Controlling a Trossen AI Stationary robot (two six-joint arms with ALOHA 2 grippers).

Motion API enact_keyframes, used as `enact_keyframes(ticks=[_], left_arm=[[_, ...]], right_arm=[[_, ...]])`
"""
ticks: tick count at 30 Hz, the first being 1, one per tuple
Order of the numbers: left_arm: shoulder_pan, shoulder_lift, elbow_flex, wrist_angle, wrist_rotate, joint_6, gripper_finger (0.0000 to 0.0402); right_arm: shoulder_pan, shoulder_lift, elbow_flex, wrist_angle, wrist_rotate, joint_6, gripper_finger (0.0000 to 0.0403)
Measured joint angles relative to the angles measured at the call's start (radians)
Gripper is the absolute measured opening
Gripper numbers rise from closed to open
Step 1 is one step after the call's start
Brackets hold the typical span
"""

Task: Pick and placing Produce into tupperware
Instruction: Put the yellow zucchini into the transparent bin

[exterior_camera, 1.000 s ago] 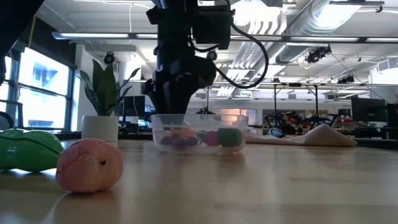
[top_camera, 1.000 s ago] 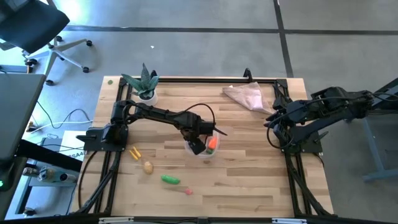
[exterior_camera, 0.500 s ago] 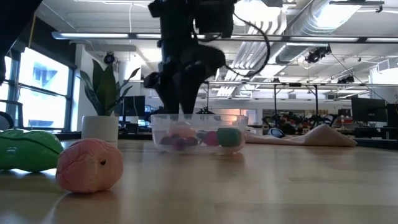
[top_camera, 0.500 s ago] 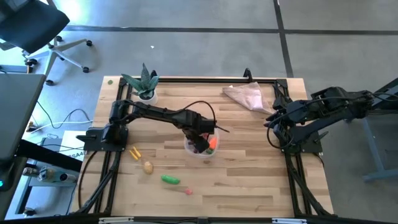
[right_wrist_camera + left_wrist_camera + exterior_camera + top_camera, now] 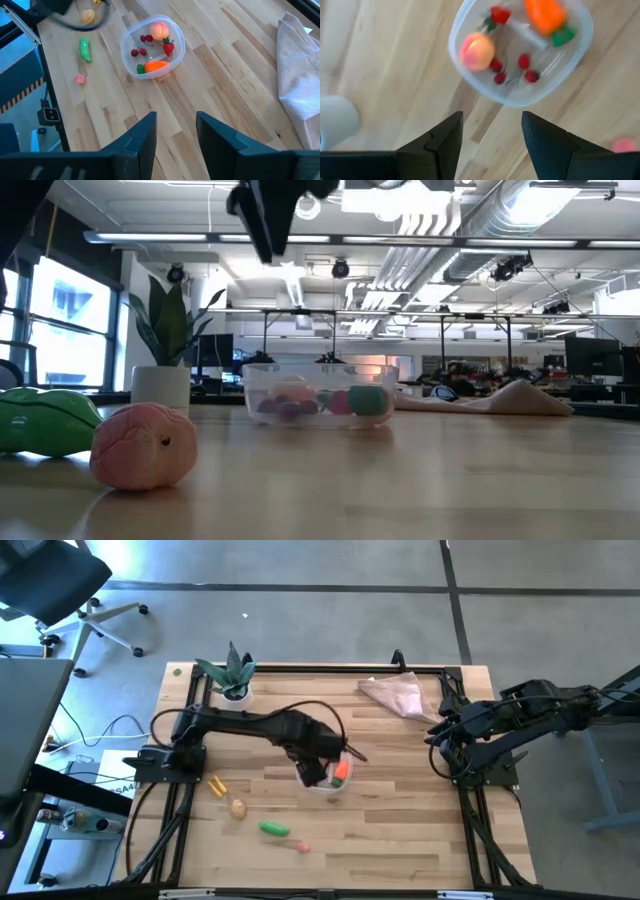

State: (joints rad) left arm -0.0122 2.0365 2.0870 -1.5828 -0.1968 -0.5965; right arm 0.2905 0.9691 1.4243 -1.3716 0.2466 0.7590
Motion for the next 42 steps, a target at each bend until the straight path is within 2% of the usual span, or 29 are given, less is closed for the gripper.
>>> enact_keyframes(ticks=[5,9,18,25,34,37,42], left_arm=[[-0.092,-0.060,0.008,0.015,-0.003,-0.020,0.0193],[-0.153,-0.112,-0.051,0.012,-0.011,-0.089,0.0193],[-0.221,-0.266,-0.317,0.011,0.017,-0.266,0.0193],[-0.217,-0.375,-0.594,0.014,0.078,-0.645,0.0193],[-0.217,-0.507,-0.938,0.064,0.188,-1.305,0.0193],[-0.217,-0.568,-1.042,0.165,0.224,-1.402,0.0193],[-0.217,-0.701,-1.233,0.455,0.210,-1.550,0.0193]], right_arm=[[0.000,0.000,0.000,0.000,0.000,0.000,0.0130],[0.000,0.000,0.000,0.000,0.000,0.000,0.0130],[0.000,0.000,0.000,0.000,0.000,0.000,0.0130],[0.000,0.000,0.000,0.000,0.000,0.000,0.0130],[0.000,0.000,0.000,0.000,0.000,0.000,0.0130],[0.000,0.000,0.000,0.000,0.000,0.000,0.0130],[0.000,0.000,0.000,0.000,0.000,0.000,0.0130]])
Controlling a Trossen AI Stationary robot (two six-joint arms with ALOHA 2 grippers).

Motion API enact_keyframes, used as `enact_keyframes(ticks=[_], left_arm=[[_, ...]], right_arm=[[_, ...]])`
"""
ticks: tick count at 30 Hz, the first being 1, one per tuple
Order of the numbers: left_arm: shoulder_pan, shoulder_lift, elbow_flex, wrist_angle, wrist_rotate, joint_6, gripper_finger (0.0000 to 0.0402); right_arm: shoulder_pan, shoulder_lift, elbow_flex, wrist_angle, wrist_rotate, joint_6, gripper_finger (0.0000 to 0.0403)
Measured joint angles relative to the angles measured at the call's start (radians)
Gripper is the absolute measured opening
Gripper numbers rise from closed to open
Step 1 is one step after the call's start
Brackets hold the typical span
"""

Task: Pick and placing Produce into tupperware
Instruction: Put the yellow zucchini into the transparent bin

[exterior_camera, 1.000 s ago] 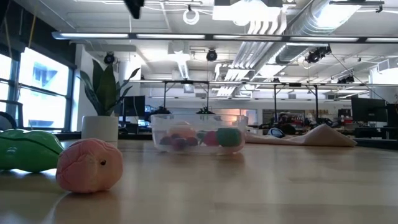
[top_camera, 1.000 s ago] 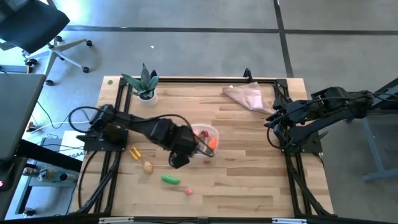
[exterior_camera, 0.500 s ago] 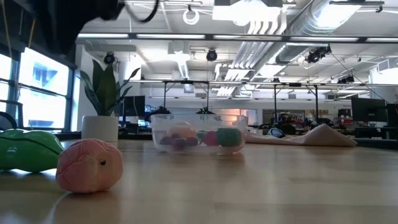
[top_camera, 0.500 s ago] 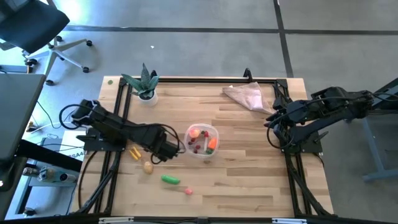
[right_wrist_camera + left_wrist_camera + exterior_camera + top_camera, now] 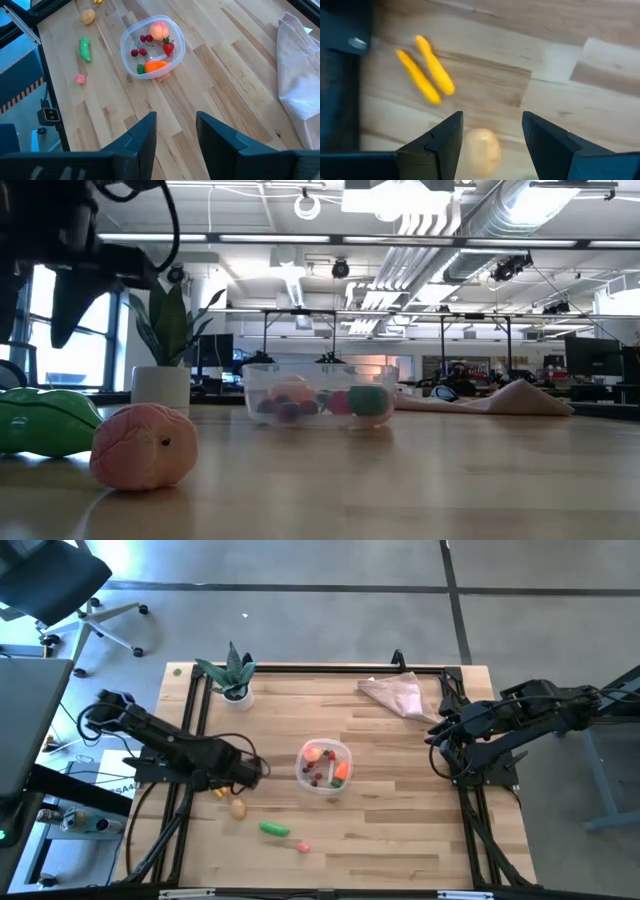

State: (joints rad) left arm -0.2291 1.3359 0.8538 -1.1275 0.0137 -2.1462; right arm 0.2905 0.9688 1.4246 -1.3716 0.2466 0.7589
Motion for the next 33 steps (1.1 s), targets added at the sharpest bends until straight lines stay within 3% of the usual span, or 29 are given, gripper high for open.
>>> enact_keyframes(ticks=[4,10,19,33], left_arm=[[0.000,-0.079,-0.114,0.096,-0.019,-0.140,0.0193],[0.000,-0.106,-0.158,0.039,-0.025,-0.293,0.0193],[0.000,-0.105,-0.209,0.042,0.046,-0.378,0.0193],[-0.001,-0.104,-0.307,0.168,0.069,-0.414,0.0193]], right_arm=[[0.000,0.000,0.000,0.000,0.000,0.000,0.0130],[0.000,0.000,0.000,0.000,0.000,0.000,0.0130],[0.000,0.000,0.000,0.000,0.000,0.000,0.0130],[0.000,0.000,0.000,0.000,0.000,0.000,0.0130]])
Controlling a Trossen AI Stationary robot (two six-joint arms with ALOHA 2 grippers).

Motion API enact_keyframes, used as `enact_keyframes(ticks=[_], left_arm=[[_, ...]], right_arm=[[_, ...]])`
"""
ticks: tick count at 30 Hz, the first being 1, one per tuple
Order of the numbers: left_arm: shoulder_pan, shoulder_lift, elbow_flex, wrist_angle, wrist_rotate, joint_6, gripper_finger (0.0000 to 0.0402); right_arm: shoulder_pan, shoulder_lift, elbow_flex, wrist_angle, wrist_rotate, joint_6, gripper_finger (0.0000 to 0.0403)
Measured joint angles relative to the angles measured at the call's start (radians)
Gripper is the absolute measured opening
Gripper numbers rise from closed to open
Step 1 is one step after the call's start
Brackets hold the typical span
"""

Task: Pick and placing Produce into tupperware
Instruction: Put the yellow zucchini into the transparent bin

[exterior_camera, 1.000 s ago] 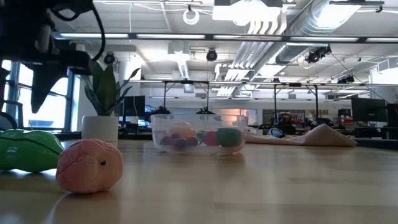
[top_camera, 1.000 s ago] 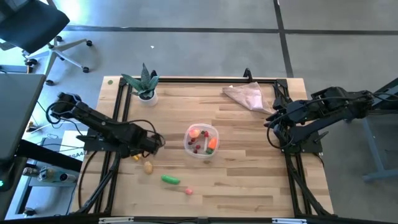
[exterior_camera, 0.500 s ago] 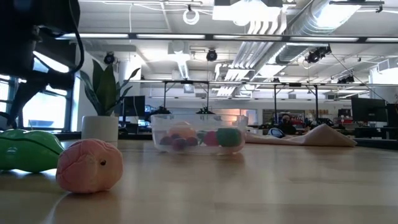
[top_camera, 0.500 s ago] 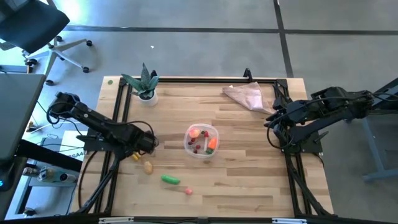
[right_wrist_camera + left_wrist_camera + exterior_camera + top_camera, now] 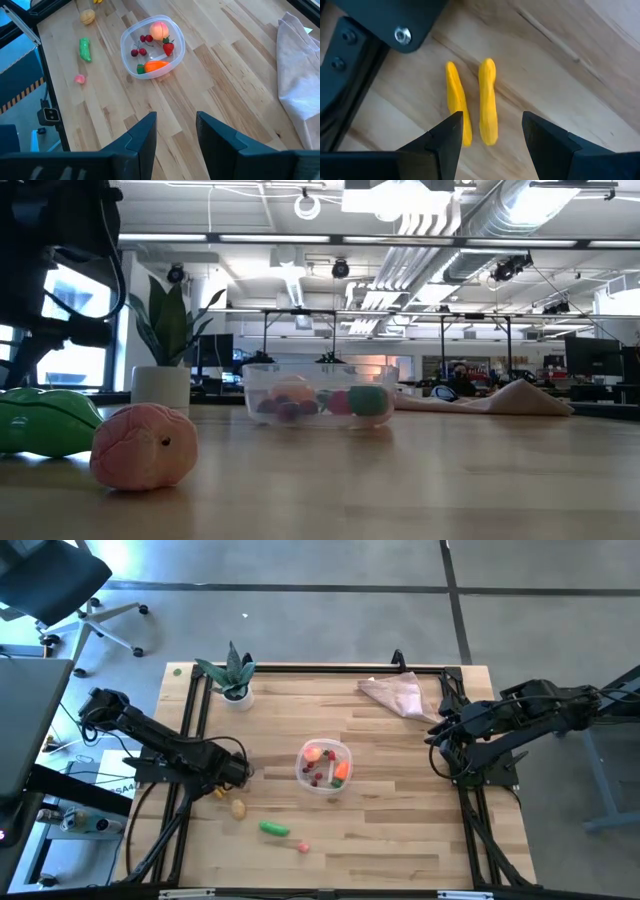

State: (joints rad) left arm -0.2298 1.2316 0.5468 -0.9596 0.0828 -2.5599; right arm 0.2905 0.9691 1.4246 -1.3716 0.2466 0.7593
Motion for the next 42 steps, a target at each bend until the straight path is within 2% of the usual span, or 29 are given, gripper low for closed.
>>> enact_keyframes(ticks=[13,26,42], left_arm=[[0.000,-0.003,-0.071,0.091,-0.005,0.027,0.0193],[0.000,0.002,-0.024,0.046,-0.065,0.096,0.0193],[0.000,0.002,-0.022,0.027,-0.050,0.107,0.0193]], right_arm=[[0.000,0.000,0.000,0.000,0.000,0.000,0.0130],[0.000,0.000,0.000,0.000,0.000,0.000,0.0130],[0.000,0.000,0.000,0.000,0.000,0.000,0.0130]])
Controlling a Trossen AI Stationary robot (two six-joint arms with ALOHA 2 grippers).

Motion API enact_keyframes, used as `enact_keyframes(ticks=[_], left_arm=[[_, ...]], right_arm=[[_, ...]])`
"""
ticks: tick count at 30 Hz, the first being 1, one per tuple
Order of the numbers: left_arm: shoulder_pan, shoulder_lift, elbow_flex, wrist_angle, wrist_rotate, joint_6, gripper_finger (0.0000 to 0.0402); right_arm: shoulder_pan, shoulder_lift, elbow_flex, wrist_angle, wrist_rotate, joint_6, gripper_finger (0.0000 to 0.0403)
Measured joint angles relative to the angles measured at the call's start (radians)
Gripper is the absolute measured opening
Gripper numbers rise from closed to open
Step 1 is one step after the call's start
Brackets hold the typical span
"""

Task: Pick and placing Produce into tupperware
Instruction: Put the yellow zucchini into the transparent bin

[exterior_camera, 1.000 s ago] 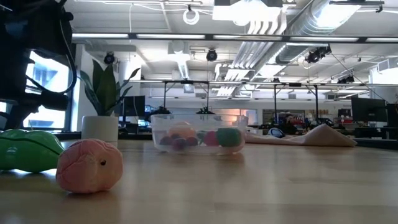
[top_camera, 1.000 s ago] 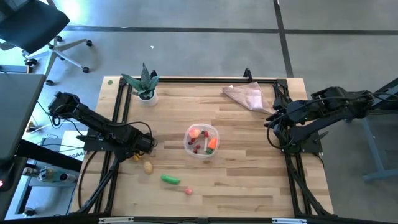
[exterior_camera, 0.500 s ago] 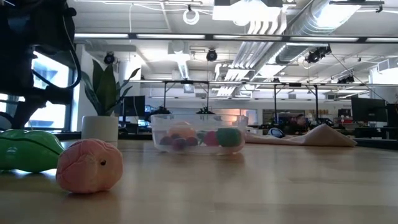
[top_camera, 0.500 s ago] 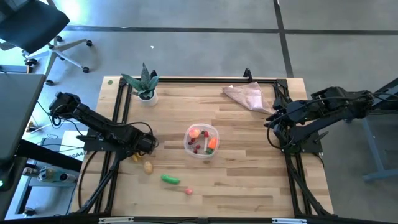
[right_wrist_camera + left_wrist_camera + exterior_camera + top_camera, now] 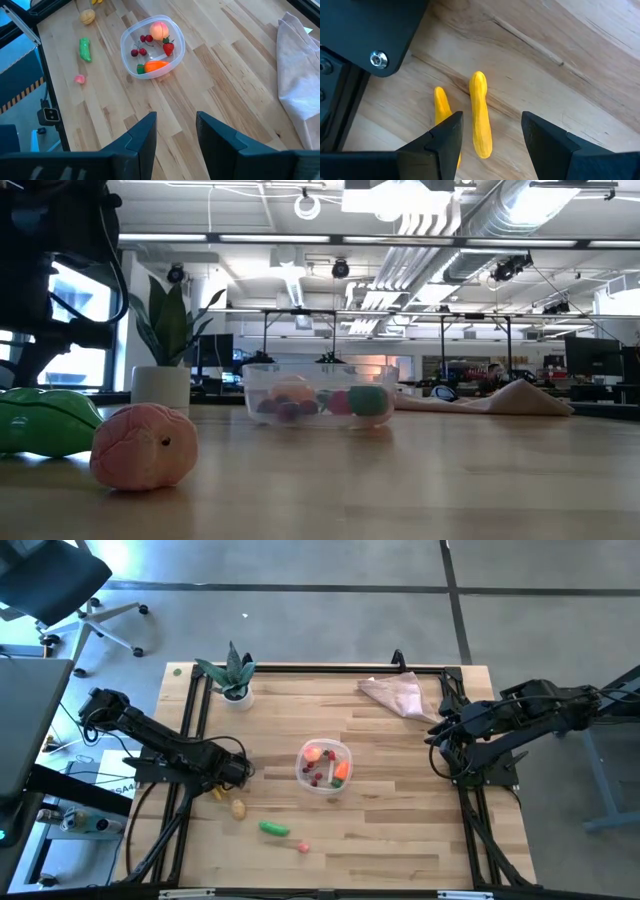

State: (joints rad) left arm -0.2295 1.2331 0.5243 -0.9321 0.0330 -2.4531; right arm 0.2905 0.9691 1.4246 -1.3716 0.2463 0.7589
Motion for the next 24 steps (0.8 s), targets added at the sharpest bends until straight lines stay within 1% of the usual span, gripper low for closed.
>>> enact_keyframes(ticks=[9,17,24], left_arm=[[0.000,0.000,-0.001,0.008,0.001,0.015,0.0193],[0.000,0.000,-0.032,0.051,0.025,0.021,0.0193],[0.000,0.000,-0.034,0.058,0.003,0.064,0.0193]], right_arm=[[0.000,0.000,0.000,0.000,0.000,0.000,0.0130],[0.000,0.000,0.000,0.000,0.000,0.000,0.0130],[0.000,0.000,0.000,0.000,0.000,0.000,0.0130]])
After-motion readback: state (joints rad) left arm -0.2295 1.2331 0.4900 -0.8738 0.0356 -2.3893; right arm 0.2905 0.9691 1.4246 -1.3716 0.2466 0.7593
